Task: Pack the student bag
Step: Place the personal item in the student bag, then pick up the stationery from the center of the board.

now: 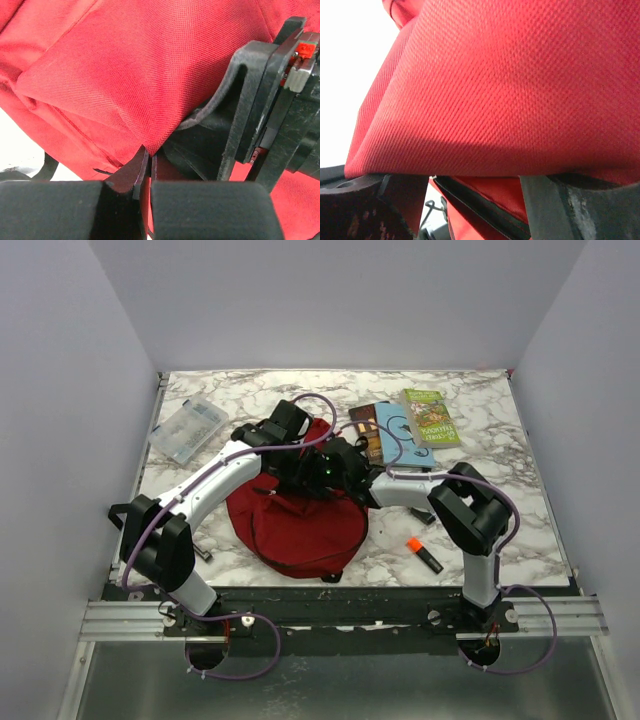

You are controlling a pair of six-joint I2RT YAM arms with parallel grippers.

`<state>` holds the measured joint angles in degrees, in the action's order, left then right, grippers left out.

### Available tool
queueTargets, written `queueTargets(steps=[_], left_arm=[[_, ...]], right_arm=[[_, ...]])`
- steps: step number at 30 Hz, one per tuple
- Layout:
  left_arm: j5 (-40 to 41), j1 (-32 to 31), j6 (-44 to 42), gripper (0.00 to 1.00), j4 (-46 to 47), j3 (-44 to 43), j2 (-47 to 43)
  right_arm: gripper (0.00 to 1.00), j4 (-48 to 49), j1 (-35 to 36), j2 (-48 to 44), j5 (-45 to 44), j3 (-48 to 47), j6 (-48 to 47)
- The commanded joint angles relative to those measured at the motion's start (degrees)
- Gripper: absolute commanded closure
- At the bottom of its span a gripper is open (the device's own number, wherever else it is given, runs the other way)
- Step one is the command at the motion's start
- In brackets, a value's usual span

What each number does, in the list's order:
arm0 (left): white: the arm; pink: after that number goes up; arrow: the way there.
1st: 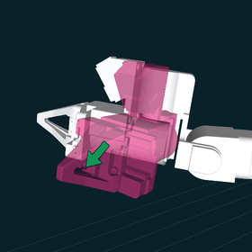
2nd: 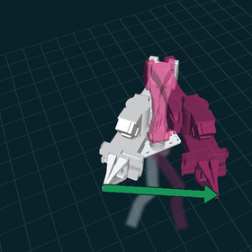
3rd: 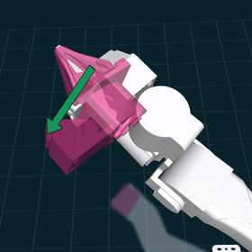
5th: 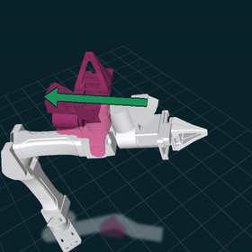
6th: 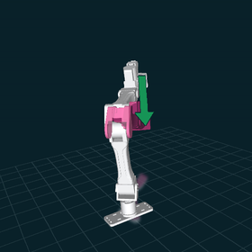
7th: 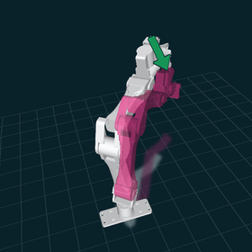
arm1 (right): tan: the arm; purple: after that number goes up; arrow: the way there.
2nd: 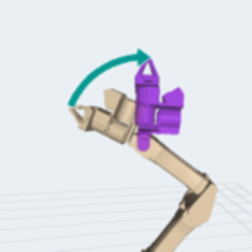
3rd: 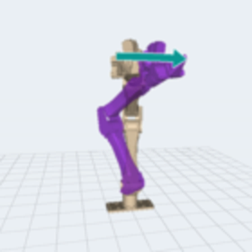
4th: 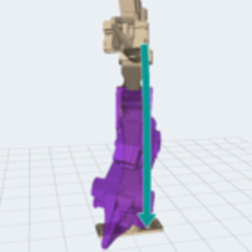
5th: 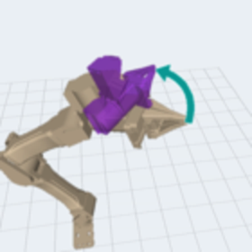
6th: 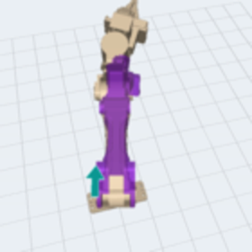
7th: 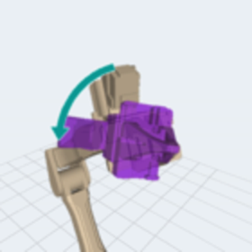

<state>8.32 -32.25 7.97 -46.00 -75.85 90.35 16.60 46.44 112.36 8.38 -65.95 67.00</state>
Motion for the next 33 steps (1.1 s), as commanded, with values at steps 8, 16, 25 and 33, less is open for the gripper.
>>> queueTargets(steps=[8,16,25,33], left_arm=[[-1.9,2.0,1.2,1.00,-0.3,-1.8,0.7],[-1.3,2.3,1.2,1.00,-0.6,-2.1,3.4],[-1.4,2.3,0.8,1.00,-1.1,-3.2,4.7],[-4.7,2.3,1.1,1.00,-0.9,-2.7,3.1]], right_arm=[[0.30,-14.1,0.1,-17.5,-2.0,9.3,-22.6],[0.11,-38.6,-0.7,-35.8,-21.6,16.5,-29.0],[0.00,-59.5,-10.0,-47.4,-29.7,27.5,-9.4],[0.00,-57.0,-13.2,-52.1,-23.4,35.4,-3.2]])
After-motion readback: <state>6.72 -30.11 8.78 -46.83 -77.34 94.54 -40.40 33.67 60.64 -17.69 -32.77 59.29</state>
